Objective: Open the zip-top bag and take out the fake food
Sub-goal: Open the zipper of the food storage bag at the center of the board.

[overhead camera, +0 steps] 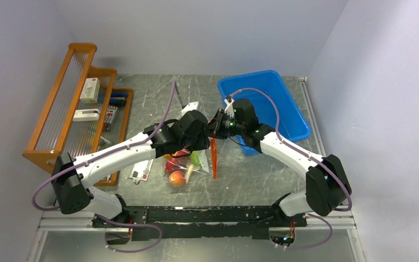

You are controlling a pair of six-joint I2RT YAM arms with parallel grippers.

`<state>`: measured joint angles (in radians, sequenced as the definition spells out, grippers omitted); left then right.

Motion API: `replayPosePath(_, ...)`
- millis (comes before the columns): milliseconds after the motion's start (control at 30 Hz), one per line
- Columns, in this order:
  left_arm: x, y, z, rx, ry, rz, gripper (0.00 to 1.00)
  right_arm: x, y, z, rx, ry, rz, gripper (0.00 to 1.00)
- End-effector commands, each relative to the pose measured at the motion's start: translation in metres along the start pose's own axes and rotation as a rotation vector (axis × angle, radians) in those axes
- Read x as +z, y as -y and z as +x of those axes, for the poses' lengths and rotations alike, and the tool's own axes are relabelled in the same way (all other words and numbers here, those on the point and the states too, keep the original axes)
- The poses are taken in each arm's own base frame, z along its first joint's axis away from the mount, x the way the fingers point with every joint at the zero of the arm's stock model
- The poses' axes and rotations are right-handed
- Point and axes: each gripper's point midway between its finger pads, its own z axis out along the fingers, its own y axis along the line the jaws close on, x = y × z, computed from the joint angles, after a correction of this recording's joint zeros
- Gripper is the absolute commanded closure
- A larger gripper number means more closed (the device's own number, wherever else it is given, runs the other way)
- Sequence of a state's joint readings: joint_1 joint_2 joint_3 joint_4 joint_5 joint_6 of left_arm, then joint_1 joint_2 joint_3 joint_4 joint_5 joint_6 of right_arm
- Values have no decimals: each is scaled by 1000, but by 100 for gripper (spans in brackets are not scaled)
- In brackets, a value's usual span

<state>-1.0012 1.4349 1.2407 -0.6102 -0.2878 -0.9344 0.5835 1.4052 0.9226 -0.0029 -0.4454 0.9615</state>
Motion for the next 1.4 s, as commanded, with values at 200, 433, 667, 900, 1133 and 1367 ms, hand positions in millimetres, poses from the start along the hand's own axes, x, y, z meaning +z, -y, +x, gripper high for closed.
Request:
replayPosePath(200,-10,-8,0,12,19,-17,52,-38,39,-30,-133,106,204,66)
replayPosePath(433,-3,-3,3,76,-17,-24,50,-43,55,-19,-90,72,194,60)
replayPosePath(667,-2,1,7,86,-30,-37,49,-14,57,-8,-14,-42,74,62)
replayPosePath(900,-2,8,12,104,-45,10,47,-4,51,-8,-9,-78,12,66)
replayPosePath(1133,7,10,15,133,-70,-22,46,-7,40,-8,12,-69,-35,91)
replayPosePath(1367,15,16,9,159,-51,-77,45,-17,31,-19,14,-5,-11,97)
